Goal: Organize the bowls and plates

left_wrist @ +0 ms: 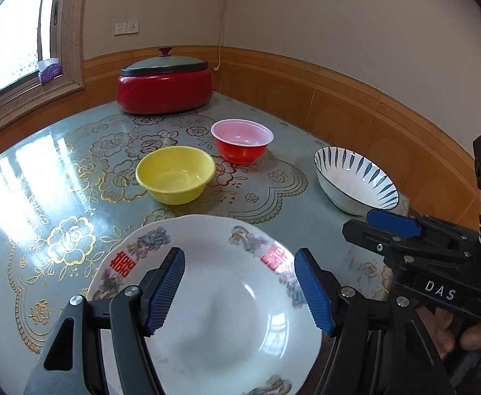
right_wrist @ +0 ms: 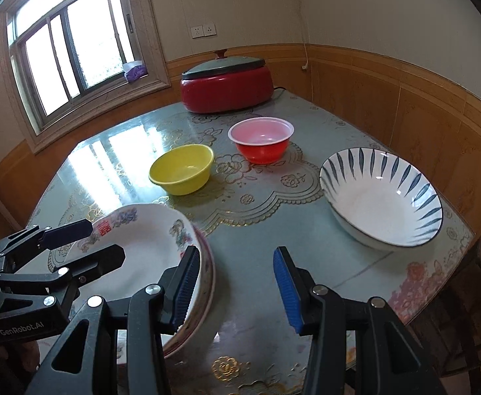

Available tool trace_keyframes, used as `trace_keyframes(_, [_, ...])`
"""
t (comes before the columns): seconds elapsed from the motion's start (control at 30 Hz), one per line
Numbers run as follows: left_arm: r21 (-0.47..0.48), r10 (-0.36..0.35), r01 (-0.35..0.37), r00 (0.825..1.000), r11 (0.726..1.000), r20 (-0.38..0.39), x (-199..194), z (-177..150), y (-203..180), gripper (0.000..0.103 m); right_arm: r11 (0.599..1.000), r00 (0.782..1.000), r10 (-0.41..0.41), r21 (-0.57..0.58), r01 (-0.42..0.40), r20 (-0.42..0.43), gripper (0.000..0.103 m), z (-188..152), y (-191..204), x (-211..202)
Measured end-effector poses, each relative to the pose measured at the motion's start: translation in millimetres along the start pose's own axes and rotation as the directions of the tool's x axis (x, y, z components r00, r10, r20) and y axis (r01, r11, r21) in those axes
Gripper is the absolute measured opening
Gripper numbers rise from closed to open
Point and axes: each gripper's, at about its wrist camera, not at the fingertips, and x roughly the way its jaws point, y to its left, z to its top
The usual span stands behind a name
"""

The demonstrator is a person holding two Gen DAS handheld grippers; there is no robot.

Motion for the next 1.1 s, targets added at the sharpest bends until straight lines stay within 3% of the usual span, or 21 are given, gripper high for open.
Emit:
trace_keyframes(0.13, [0.0,0.01,-0.01,1.0,1.0,0.001,19.6,16.0,-25.1,0.071,0.999,1.0,0.02,0.037,-0.02,0.011,0.047,23.0,-49.9,-0.6])
trace_keyframes(0.37, [-0.025,-0.016,0.015,0.999,1.0,-0.048,68.0,42.7,-69.3,0.071,0.99,0.997,-0.047,0.134,0.039,0.058,0.047,63.9,-156.1,-10.3])
trace_keyframes(0.47, [-0.052,-0.029,0.026,0.997,0.998,-0.065,86.4,47.6,-85.0,0.071,0.984,0.995,-0.095,0.157,0.09,0.027,0.049,78.7,-199.9,-2.5])
trace_keyframes(0.63, [-0.108,-0.049,0.04,0.996,0.993,-0.079,114.6,57.0,-102.8,0.071,0.971,0.997,-0.061,0.226,0.07,-0.047,0.05,95.6,-260.4,25.4])
trace_keyframes(0.8, [-0.147,-0.08,0.065,0.992,0.987,-0.097,138.1,64.5,-114.3,0.069,0.966,0.991,0.065,0.256,-0.033,-0.117,0.05,95.1,-284.6,58.3])
trace_keyframes(0.87, [-0.153,-0.075,0.058,0.991,0.987,-0.109,146.8,65.9,-117.3,0.065,0.964,0.982,0.115,0.253,-0.076,-0.147,0.05,92.6,-287.5,71.6])
trace_keyframes(0.97, [-0.148,-0.065,0.045,0.989,0.988,-0.136,160.8,66.8,-123.0,0.048,0.963,0.969,0.165,0.241,-0.119,-0.183,0.05,87.0,-285.8,88.2])
trace_keyframes(1.1, [-0.177,-0.087,0.054,0.98,0.983,-0.182,182.4,64.8,-127.4,0.041,0.964,0.954,0.197,0.222,-0.147,-0.225,0.027,76.3,-278.5,104.1])
